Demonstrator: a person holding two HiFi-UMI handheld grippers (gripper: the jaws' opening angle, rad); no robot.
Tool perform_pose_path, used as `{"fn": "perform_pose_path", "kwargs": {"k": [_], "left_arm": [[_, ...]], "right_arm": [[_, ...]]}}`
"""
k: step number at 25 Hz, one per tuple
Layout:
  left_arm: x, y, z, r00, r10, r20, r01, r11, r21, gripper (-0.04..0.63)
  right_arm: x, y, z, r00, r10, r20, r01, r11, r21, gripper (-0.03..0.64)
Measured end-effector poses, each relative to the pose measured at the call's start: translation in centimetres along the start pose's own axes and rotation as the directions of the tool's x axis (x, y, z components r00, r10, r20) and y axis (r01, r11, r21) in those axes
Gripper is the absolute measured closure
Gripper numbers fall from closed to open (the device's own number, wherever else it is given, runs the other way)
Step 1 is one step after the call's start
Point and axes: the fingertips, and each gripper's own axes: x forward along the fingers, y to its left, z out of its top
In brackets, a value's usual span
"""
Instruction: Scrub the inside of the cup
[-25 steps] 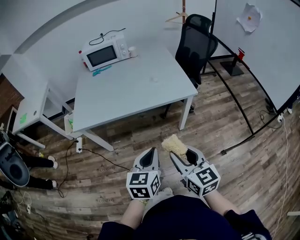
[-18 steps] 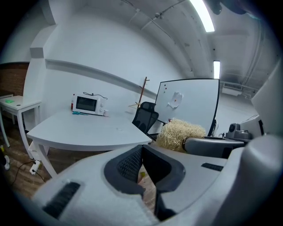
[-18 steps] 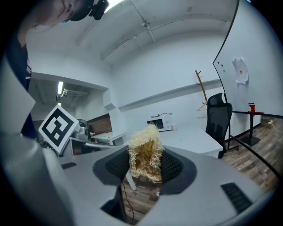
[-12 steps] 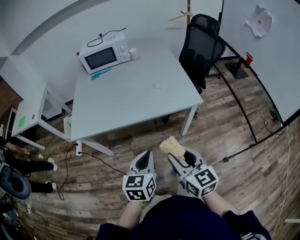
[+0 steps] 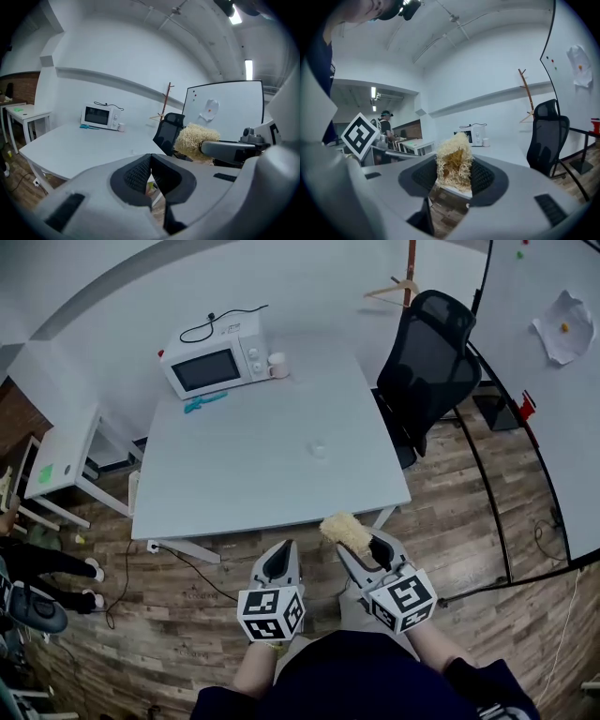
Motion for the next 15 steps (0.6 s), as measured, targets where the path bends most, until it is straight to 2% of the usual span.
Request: {"fn": "perform_pose_path", "kwargs": {"k": [7, 15], "left_arm": [[8.1, 0.6, 2.2, 0.997, 0.078, 0.018, -0.077, 0.995, -0.057, 0.577], [15.2, 1.6, 3.8, 0.99, 0.138, 0.02, -0.136, 0.985, -0.103, 0.577]], "right_arm": [[5.0, -8.0, 1.3, 0.997, 0.07, -0.038, -0.07, 0.997, -0.021, 0.437], [9.1, -13.7, 1.9, 0.99, 0.13, -0.061, -0.131, 0.991, -0.023, 0.437]]}}
